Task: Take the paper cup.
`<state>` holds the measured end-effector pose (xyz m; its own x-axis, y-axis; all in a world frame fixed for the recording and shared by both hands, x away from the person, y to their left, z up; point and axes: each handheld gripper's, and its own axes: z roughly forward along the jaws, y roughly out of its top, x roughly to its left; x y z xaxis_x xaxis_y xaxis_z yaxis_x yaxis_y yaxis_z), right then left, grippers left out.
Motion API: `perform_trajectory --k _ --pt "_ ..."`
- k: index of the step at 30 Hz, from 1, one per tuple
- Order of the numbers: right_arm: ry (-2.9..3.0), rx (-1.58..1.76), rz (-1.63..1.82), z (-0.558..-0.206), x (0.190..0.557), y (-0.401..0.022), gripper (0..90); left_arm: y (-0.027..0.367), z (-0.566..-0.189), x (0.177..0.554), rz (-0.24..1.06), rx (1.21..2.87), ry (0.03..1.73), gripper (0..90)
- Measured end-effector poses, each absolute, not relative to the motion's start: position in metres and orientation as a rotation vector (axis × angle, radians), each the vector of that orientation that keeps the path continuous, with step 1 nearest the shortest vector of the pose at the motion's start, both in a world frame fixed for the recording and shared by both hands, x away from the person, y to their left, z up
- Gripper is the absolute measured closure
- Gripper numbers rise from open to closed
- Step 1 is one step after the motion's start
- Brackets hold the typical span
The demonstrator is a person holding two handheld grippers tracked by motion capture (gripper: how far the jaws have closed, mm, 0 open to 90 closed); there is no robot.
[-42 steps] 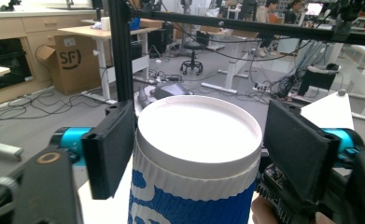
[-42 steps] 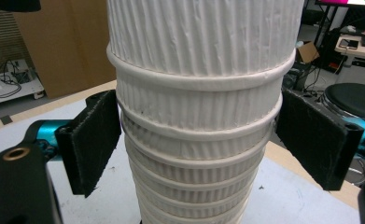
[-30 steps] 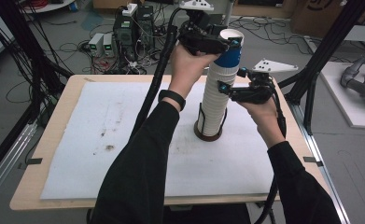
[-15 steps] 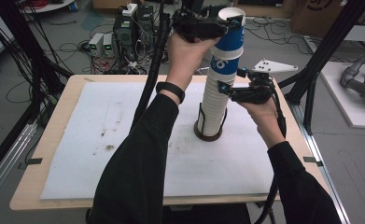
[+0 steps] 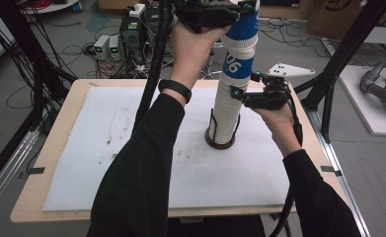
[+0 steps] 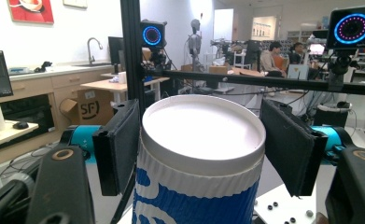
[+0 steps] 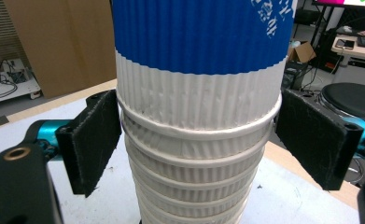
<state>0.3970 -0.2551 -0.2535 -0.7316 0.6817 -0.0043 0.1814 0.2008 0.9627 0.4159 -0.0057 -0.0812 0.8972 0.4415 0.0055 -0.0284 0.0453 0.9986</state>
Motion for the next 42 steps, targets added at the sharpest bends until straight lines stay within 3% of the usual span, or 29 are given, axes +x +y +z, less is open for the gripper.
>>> perform_trajectory --k 21,42 --pt "2.041 0.81 1.549 -0.254 0.397 -0.254 15.4 0.053 -0.09 0.385 0.38 1.541 0.335 31.0" --pt "2.031 0.817 1.547 -0.255 0.396 -0.253 15.6 0.103 -0.195 0.339 0.289 1.613 0.374 31.0"
